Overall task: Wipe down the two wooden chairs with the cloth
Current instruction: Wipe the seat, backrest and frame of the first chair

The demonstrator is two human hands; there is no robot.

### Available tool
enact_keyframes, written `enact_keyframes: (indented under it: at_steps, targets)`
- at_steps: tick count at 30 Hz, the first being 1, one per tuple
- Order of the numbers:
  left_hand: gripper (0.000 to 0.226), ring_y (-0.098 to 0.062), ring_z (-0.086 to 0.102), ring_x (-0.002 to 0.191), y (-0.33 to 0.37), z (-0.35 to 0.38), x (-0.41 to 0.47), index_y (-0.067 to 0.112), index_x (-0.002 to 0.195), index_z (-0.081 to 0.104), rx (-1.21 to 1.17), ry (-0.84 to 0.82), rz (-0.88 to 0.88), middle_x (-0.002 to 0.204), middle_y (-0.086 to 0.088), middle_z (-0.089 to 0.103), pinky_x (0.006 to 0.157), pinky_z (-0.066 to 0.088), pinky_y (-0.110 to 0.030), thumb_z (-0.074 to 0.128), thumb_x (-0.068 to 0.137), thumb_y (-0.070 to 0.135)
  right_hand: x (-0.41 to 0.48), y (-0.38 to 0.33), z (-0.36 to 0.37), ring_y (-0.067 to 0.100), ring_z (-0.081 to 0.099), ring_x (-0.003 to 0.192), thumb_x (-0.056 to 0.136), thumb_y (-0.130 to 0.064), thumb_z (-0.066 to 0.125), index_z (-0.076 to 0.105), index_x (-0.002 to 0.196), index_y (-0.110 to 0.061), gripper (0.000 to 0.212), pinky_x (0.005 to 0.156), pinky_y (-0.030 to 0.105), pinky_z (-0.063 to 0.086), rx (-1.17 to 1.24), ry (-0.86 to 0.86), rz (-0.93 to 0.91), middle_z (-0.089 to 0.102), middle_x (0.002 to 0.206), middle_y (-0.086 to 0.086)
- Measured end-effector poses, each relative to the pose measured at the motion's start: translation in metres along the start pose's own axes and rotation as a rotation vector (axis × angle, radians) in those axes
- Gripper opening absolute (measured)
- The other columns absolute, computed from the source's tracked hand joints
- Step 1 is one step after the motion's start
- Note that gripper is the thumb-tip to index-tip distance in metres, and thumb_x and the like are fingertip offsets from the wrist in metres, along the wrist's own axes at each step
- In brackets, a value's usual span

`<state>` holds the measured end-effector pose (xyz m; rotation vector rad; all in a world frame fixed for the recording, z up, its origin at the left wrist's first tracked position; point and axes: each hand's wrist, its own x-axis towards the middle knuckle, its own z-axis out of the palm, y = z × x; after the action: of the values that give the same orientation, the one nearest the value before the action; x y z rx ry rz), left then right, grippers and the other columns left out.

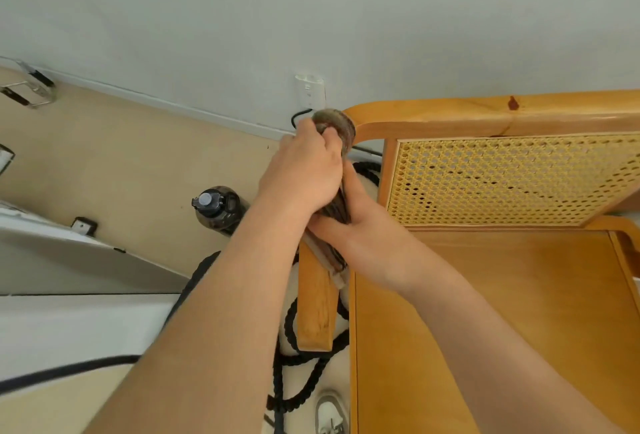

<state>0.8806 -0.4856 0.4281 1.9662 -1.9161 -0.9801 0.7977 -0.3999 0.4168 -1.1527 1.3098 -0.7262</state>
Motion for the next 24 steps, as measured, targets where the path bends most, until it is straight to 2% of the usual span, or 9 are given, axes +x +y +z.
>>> enact_keyframes:
  at_steps: [5, 8, 10, 13, 16, 18, 20, 22, 24]
  targets:
    - [0.033, -0.024, 0.054, 0.099, 0.006, 0.006, 0.017, 0.013, 0.112, 0.049, -0.056, 0.035, 0.096, 0.106, -0.007, 0.055, 0.078, 0.037, -0.032, 0.025, 0.102, 0.034, 0.012, -0.013, -0.012, 0.013, 0.063, 0.083, 0.088, -0.030, 0.056, 0.028, 0.146, -0.022, 0.064, 0.070, 0.034, 0.053, -0.352, 0.235, -0.043, 0.066, 0.098, -0.004]
    - [0.035, -0.012, 0.051, 0.089, -0.015, 0.004, -0.025, 0.018, 0.115, 0.049, -0.215, 0.030, -0.046, 0.092, 0.006, 0.051, 0.074, 0.035, -0.027, 0.024, 0.102, 0.040, -0.004, -0.010, -0.002, 0.018, 0.061, 0.093, 0.079, -0.040, 0.061, 0.035, 0.140, -0.022, 0.068, 0.075, 0.038, 0.053, -0.581, 0.163, -0.099, 0.062, 0.108, -0.003]
    - [0.034, -0.004, 0.054, 0.083, -0.032, 0.007, -0.065, 0.023, 0.112, 0.047, -0.355, -0.018, -0.127, 0.089, 0.011, 0.055, 0.070, 0.042, -0.023, 0.025, 0.100, 0.046, -0.020, -0.003, 0.004, 0.016, 0.062, 0.098, 0.078, -0.029, 0.065, 0.029, 0.145, -0.030, 0.076, 0.080, 0.040, 0.055, -0.369, 0.012, -0.057, 0.061, 0.114, -0.002]
    - [0.037, 0.002, 0.061, 0.084, -0.044, 0.014, -0.113, 0.031, 0.114, 0.047, -0.469, -0.071, -0.109, 0.095, 0.010, 0.062, 0.069, 0.049, -0.014, 0.028, 0.092, 0.054, -0.045, 0.003, 0.004, 0.014, 0.065, 0.105, 0.080, -0.007, 0.056, 0.047, 0.134, -0.041, 0.064, 0.092, 0.036, 0.053, 0.245, -0.142, 0.054, 0.069, 0.114, -0.005]
    - [0.040, 0.004, 0.060, 0.092, -0.053, 0.018, -0.122, 0.040, 0.113, 0.047, -0.508, -0.103, -0.100, 0.101, 0.014, 0.062, 0.077, 0.051, -0.019, 0.030, 0.085, 0.063, -0.054, 0.011, 0.017, -0.004, 0.059, 0.112, 0.088, -0.027, 0.057, 0.060, 0.112, -0.055, 0.037, 0.104, 0.028, 0.043, 0.476, -0.014, 0.120, 0.067, 0.113, -0.026]
    - [0.038, -0.005, 0.060, 0.098, -0.057, 0.017, -0.113, 0.043, 0.106, 0.050, -0.445, -0.104, -0.101, 0.103, 0.012, 0.062, 0.084, 0.052, -0.032, 0.031, 0.086, 0.069, -0.050, 0.004, 0.031, -0.019, 0.053, 0.106, 0.098, -0.041, 0.048, 0.047, 0.125, -0.058, 0.031, 0.099, 0.016, 0.043, 0.357, 0.037, 0.131, 0.062, 0.106, -0.039]
    - [0.049, -0.019, 0.053, 0.112, -0.062, 0.017, -0.093, 0.038, 0.110, 0.052, -0.296, -0.058, -0.091, 0.117, 0.006, 0.058, 0.092, 0.047, -0.048, 0.028, 0.080, 0.070, -0.037, -0.003, 0.040, -0.012, 0.047, 0.121, 0.101, -0.047, 0.036, 0.031, 0.142, -0.047, 0.041, 0.107, 0.026, 0.040, 0.139, 0.135, 0.055, 0.054, 0.128, -0.031]
    - [0.048, -0.025, 0.042, 0.125, -0.056, 0.013, -0.065, 0.036, 0.126, 0.046, -0.130, 0.058, -0.058, 0.136, 0.004, 0.047, 0.101, 0.037, -0.053, 0.030, 0.088, 0.062, -0.017, -0.010, 0.041, -0.002, 0.015, 0.144, 0.103, -0.044, 0.028, 0.015, 0.152, -0.035, 0.051, 0.120, 0.029, 0.017, -0.118, 0.240, -0.064, 0.020, 0.157, -0.018]
    - [0.062, -0.022, 0.037, 0.132, -0.040, 0.004, -0.041, 0.035, 0.142, 0.030, -0.280, 0.144, 0.064, 0.146, 0.003, 0.039, 0.108, 0.032, -0.047, 0.033, 0.086, 0.062, 0.002, -0.019, 0.034, -0.009, -0.008, 0.139, 0.103, -0.043, 0.025, 0.000, 0.154, -0.026, 0.059, 0.111, 0.007, -0.001, -0.215, 0.281, -0.061, -0.005, 0.162, -0.012]
